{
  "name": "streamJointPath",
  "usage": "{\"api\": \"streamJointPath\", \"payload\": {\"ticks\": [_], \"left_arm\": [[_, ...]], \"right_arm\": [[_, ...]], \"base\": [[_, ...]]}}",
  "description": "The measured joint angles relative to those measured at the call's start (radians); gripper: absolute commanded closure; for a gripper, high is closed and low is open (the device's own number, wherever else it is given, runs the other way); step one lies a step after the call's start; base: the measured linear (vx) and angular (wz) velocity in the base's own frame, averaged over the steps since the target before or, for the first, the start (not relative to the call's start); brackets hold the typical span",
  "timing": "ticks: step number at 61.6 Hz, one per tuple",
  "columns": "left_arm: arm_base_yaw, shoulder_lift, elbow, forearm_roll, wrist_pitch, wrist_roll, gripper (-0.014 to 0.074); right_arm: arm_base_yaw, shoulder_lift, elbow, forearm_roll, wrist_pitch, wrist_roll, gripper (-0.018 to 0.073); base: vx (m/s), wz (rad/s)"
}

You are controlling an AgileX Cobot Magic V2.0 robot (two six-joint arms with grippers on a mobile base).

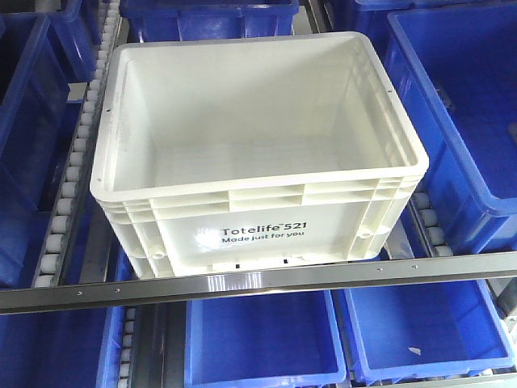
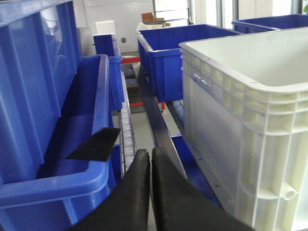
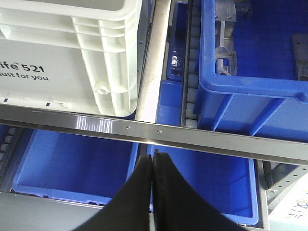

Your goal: Move bin from left to right shelf

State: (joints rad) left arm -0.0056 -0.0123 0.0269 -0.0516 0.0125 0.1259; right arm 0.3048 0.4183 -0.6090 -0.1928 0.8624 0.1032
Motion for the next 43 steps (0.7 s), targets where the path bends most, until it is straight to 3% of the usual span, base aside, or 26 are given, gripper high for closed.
{"api": "streamJointPath", "payload": {"ticks": [20,28,43], "left_arm": [[0.006,0.000,0.000,-0.004,-0.001,-0.006,0.0603],[0.006,0.000,0.000,-0.011,-0.001,-0.058,0.0603],[0.006,0.000,0.000,-0.016,-0.001,-0.072,0.0603]], "right_arm": [[0.000,0.000,0.000,0.000,0.000,0.000,0.0568],[0.000,0.000,0.000,0.000,0.000,0.000,0.0568],[0.000,0.000,0.000,0.000,0.000,0.000,0.0568]], "base": [[0.00,0.00],[0.00,0.00],[0.00,0.00]]}}
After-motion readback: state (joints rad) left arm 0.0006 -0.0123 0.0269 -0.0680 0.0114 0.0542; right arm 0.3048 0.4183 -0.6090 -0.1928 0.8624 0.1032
